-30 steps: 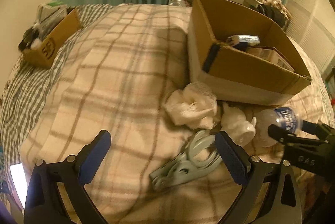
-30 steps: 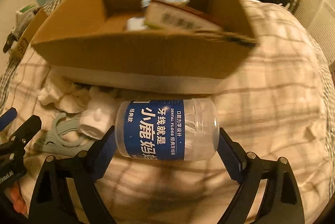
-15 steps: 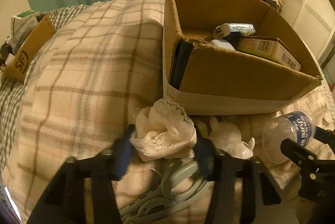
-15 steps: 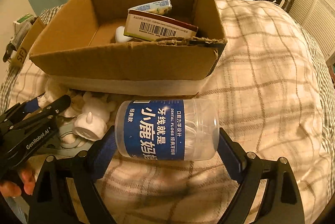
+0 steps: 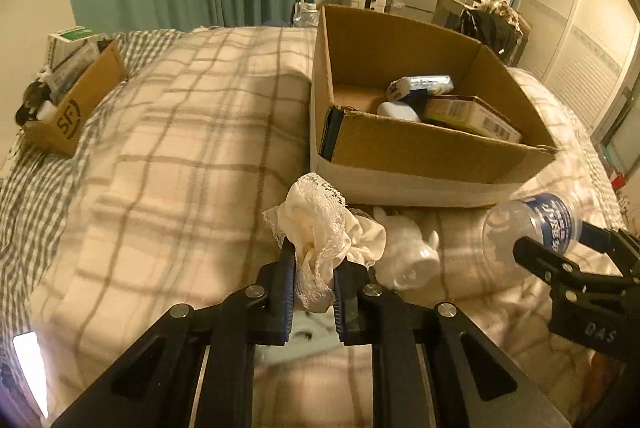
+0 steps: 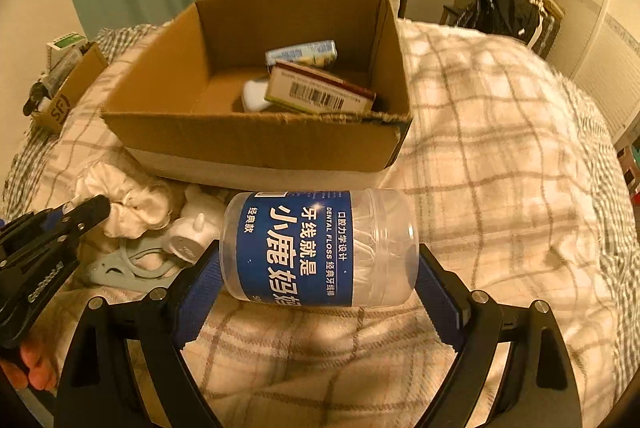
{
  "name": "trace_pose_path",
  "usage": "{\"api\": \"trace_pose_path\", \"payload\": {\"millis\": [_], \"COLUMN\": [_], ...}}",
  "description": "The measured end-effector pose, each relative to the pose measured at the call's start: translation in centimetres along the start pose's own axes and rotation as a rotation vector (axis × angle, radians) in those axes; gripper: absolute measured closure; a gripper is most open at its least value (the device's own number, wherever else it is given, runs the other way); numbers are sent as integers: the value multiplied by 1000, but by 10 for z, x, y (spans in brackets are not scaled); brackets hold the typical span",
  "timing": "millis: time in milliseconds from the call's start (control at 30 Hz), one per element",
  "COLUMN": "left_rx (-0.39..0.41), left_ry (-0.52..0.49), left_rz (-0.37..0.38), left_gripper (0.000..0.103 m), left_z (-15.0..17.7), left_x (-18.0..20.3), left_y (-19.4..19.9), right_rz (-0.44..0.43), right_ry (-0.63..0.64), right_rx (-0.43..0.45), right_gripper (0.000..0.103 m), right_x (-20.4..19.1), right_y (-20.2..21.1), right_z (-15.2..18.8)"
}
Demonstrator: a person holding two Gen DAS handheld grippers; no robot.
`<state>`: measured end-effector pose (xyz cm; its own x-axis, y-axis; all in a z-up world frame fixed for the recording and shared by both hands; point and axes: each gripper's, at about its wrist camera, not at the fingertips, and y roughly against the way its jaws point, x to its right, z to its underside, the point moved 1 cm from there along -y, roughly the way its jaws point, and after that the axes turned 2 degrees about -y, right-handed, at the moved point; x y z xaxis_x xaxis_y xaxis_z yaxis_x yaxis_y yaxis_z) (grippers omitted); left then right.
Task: Organize objects
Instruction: 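Carry the floss bottle and lace cloth into the cardboard box and release both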
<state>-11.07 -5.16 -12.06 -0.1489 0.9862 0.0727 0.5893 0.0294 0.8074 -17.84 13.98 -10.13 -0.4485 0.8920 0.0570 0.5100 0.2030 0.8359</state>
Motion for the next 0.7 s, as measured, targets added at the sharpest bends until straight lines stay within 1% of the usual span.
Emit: {"api": "trace_pose_path", "payload": {"millis": [67,200,400,567,700], "left_rx": [-19,-24,18,65,111], "left_ry": [1,12,-7,-29,-50], "left_rz": [-15,-15,5,33,53], "left_gripper": [88,88,88,88,88], "left_z": [4,9,5,-13,-34], "left_x": [1,2,12,23,31], "left_y": [8,19,42,62,78], "right_rz": [-5,-16,-45,-71,-95], "right_ry": [3,9,10,9,2], "right_rx": [20,70,140,199,256], "right_gripper": [14,14,14,14,14], "right_x": [-1,-3,-5,-4,1], "right_y": [8,27,57,81,104], "right_z": [1,-2,-3,-13,-28]}}
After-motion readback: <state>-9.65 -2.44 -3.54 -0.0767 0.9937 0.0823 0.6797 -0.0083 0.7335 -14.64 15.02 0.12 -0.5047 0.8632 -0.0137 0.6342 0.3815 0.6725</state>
